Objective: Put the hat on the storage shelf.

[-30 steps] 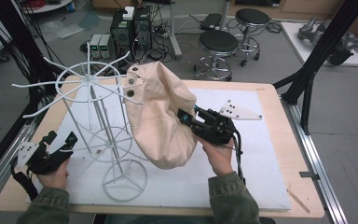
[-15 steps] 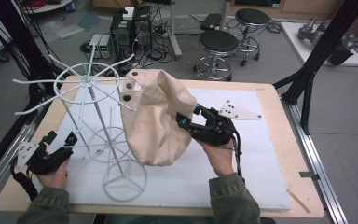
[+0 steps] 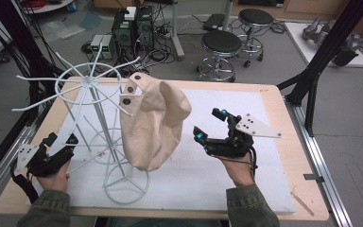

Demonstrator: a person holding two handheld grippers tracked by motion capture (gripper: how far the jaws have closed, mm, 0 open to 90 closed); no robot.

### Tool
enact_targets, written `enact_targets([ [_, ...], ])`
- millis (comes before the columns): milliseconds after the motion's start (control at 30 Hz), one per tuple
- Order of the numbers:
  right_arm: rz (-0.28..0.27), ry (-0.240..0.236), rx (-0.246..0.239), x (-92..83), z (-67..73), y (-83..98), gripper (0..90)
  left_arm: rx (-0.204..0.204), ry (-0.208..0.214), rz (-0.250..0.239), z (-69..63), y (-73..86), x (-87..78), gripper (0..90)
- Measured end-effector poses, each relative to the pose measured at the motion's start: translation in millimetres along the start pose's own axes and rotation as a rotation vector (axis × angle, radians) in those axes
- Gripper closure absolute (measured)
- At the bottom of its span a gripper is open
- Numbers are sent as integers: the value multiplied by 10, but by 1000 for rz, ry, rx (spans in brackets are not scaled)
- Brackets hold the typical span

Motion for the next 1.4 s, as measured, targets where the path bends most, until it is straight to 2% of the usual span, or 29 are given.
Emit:
enact_targets([
  [133, -6, 42, 16, -133, -98, 72, 106, 2, 0, 1, 0, 1, 2, 229],
  [200, 13, 63, 36, -182, -147, 101, 105, 2, 1, 0, -4, 1, 3, 229],
  [367, -4, 103, 30, -290, -212, 101, 106, 3, 0, 0, -2, 0, 3, 229],
  [700, 28, 207, 49, -517, -347, 249, 106, 5, 1, -1, -10, 1, 6, 229],
  [1233, 37, 352, 54, -876, -500, 399, 106, 2, 3, -2, -24, 3, 25, 229],
  [1400, 39, 425, 45, -997, -544, 457, 106, 1, 3, -3, -27, 2, 28, 229],
])
Point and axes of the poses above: each handheld gripper's, and its own axes: x roughly forward along the jaws, y roughly out of its underside, z roughly to its left, the point moved 4 cm from there along x, roughly forward along the jaws, and after that the axes turned 6 degrees about -x, right-handed, at the moved point
